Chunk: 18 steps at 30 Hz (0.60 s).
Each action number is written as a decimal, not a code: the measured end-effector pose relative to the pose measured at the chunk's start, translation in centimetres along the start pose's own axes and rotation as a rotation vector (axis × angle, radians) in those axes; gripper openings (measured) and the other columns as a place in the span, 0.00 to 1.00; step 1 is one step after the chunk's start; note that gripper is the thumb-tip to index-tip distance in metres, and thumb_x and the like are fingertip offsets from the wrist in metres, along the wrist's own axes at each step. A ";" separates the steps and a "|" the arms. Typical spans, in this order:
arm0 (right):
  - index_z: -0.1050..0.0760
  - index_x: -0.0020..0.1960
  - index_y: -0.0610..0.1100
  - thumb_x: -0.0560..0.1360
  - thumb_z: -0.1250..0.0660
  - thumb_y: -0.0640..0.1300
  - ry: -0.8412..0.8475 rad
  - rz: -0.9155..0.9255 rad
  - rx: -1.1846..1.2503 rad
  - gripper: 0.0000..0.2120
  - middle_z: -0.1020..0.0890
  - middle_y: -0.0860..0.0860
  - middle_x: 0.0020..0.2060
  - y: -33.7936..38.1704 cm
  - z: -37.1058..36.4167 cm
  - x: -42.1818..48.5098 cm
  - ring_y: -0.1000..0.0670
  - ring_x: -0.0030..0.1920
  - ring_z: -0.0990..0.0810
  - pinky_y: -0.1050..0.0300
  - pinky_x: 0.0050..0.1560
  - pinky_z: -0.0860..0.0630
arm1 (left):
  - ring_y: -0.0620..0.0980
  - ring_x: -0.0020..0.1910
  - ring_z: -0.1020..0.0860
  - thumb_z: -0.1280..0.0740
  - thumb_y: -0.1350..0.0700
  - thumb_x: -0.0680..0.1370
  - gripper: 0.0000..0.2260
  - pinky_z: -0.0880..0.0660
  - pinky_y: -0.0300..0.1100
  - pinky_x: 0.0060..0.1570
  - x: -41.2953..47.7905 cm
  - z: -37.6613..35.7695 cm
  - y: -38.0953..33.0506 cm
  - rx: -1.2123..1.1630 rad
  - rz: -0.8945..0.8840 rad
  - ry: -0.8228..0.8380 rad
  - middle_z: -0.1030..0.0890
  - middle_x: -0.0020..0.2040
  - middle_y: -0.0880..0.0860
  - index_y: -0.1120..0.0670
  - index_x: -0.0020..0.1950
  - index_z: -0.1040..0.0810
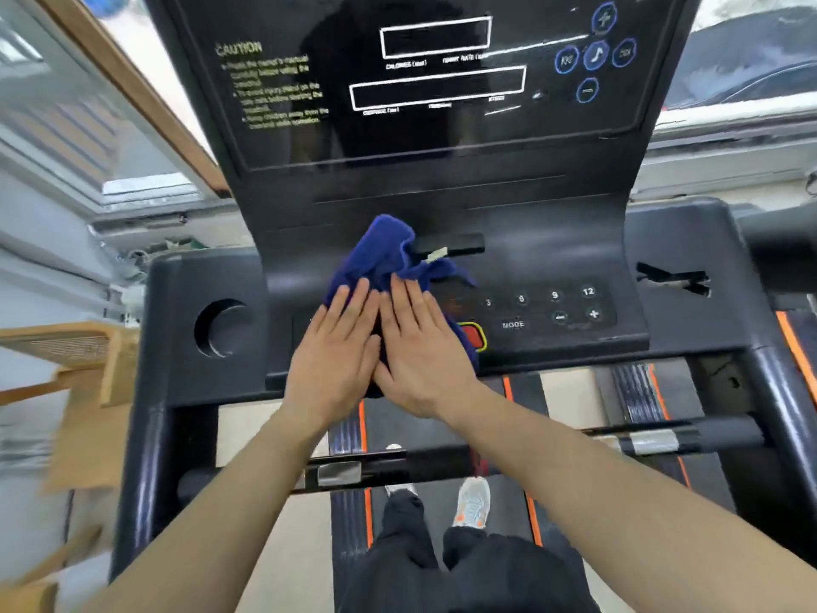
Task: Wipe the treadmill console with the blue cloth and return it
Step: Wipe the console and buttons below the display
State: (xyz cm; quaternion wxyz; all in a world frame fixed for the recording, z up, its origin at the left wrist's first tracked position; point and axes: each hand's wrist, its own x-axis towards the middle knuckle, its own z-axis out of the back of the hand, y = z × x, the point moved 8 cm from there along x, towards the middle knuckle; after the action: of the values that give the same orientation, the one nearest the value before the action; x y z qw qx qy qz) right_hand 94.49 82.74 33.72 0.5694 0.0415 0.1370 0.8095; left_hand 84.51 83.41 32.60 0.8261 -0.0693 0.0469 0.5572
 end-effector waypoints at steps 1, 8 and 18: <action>0.49 0.80 0.35 0.78 0.50 0.55 0.021 0.046 -0.005 0.37 0.49 0.36 0.80 2.3 -0.8 0.4 0.38 0.80 0.53 0.43 0.80 0.55 | 0.56 0.81 0.47 0.55 0.50 0.83 0.26 0.42 0.56 0.77 -1.7 -0.5 1.9 -0.003 0.064 0.008 0.46 0.81 0.56 0.57 0.80 0.47; 0.50 0.80 0.35 0.80 0.49 0.53 0.031 0.094 -0.077 0.34 0.50 0.38 0.80 2.4 -1.7 -1.9 0.41 0.81 0.53 0.44 0.79 0.52 | 0.60 0.79 0.43 0.53 0.49 0.83 0.26 0.40 0.58 0.75 -3.7 -0.1 0.0 -0.072 0.155 0.024 0.41 0.80 0.57 0.58 0.80 0.41; 0.47 0.80 0.34 0.79 0.55 0.52 -0.057 -0.406 -0.092 0.34 0.47 0.36 0.80 -20.4 3.3 -11.8 0.38 0.80 0.50 0.41 0.78 0.46 | 0.55 0.81 0.49 0.50 0.47 0.84 0.27 0.51 0.52 0.79 8.7 1.0 -23.4 -0.054 -0.339 0.041 0.47 0.82 0.55 0.55 0.82 0.46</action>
State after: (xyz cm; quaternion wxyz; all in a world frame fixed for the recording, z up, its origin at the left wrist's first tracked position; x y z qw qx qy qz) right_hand 117.87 78.74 32.42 0.7259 0.0100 0.0892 0.6819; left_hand 109.46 82.89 33.69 0.9051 -0.1094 0.0363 0.4093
